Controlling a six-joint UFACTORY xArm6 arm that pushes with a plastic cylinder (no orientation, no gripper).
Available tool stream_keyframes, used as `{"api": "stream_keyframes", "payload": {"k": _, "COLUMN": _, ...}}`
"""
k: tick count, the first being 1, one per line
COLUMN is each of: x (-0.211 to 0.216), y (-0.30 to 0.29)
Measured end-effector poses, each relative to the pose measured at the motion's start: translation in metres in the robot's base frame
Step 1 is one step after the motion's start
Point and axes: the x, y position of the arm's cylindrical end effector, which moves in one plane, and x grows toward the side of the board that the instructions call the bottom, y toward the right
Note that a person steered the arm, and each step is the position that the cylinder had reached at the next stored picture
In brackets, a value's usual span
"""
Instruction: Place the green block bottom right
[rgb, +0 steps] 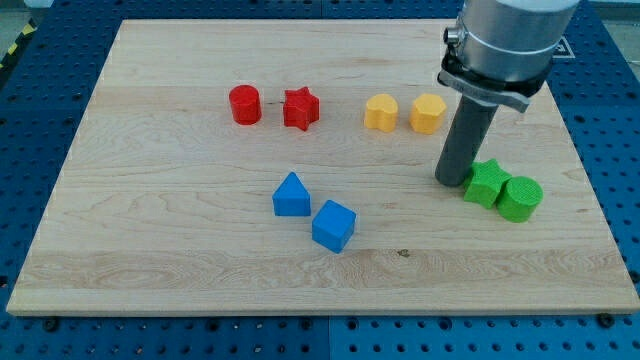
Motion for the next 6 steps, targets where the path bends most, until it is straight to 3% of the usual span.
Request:
{"api": "stream_keyframes", "payload": {"k": 2, "x": 0.003, "y": 0.06}}
{"api": "stream_keyframes", "payload": {"k": 3, "x": 0.002, "y": 0.061}}
{"api": "stream_keyframes", "payload": {"k": 5, "x": -0.039, "y": 0.066}}
{"api": "stream_keyframes", "payload": {"k": 6, "x": -0.024, "y": 0.073}}
